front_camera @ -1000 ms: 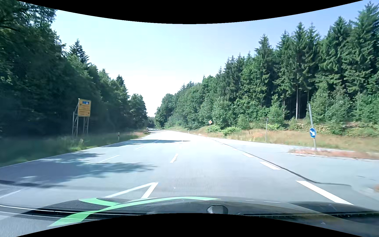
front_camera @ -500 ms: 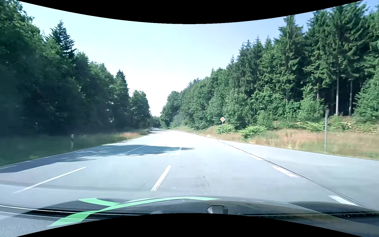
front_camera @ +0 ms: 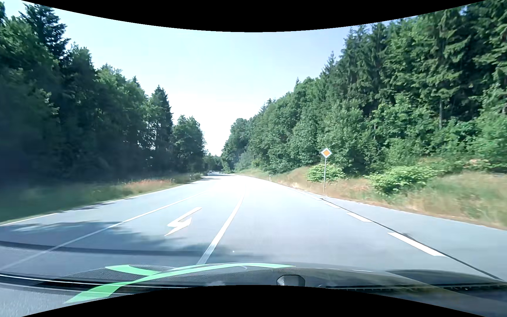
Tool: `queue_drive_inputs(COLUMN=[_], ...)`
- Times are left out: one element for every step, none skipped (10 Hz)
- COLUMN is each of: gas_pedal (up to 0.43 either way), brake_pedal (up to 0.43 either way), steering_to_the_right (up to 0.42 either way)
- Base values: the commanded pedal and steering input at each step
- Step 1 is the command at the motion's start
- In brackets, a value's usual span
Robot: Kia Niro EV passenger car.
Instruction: Follow the waypoints while adhering to traffic rules and regulations
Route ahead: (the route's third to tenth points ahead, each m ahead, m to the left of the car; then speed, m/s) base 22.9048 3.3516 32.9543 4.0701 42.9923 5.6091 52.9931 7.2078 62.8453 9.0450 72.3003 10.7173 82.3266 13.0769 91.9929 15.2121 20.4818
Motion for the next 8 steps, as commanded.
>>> queue_drive_inputs(gas_pedal=[0.197, 0.22, 0.22, 0.22, 0.22, 0.22, 0.177, 0.15], brake_pedal=[0.0, 0.0, 0.0, 0.0, 0.0, 0.0, 0.0, 0.0], steering_to_the_right=[-0.022, -0.022, -0.021, -0.021, -0.021, -0.021, -0.02, -0.019])
